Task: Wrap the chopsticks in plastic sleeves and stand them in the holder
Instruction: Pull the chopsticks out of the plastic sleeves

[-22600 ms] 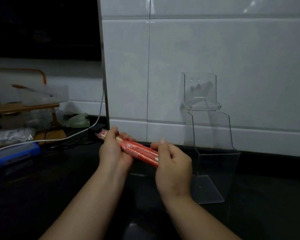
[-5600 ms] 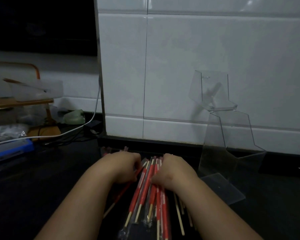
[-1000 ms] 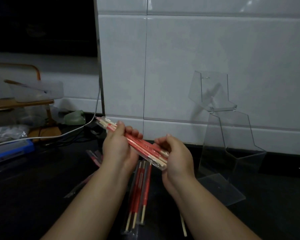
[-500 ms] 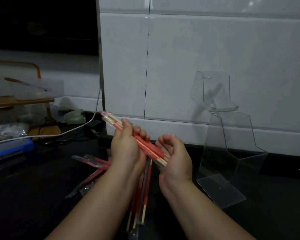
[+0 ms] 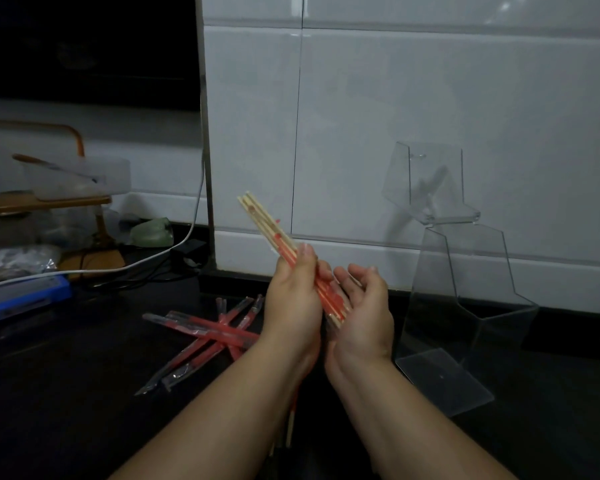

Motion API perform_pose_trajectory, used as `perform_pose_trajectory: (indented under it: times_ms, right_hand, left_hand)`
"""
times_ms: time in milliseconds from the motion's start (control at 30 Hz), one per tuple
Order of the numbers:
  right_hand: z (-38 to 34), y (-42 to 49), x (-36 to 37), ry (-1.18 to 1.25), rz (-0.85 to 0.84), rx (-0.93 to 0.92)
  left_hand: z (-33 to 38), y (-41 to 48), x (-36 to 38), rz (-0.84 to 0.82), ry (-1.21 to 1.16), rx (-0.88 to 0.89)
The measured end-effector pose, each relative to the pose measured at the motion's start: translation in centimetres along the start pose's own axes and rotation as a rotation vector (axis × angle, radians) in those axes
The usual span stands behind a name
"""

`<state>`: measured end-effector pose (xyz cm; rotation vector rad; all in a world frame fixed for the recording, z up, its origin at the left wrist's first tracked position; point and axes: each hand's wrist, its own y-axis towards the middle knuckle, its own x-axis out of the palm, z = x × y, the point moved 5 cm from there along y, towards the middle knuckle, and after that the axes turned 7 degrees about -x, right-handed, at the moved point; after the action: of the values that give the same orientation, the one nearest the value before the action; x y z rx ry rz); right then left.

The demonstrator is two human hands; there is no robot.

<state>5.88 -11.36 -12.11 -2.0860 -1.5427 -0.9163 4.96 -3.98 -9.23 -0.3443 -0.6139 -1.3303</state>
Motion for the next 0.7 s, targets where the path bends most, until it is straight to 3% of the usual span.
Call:
perform_pose_trajectory:
  times_ms: [367,500,700]
  right_hand:
    - [-0.6,-0.6,1.3,0.021,-0.172,0.071]
    - [-1.9,-0.5,1.1,-0.170,-0.202,-0.080]
    - [-3.5,0.6,0.1,-0.319,-0.214,-0.188]
  left_hand:
    - [1.1,-0.4,0.1,-0.090,0.100,0.041]
    - [2.2,0.6,-1.4,-0.070,0.454,0.099]
    - [2.1,1.4,-3.0,-0.277,0.632,-0.161]
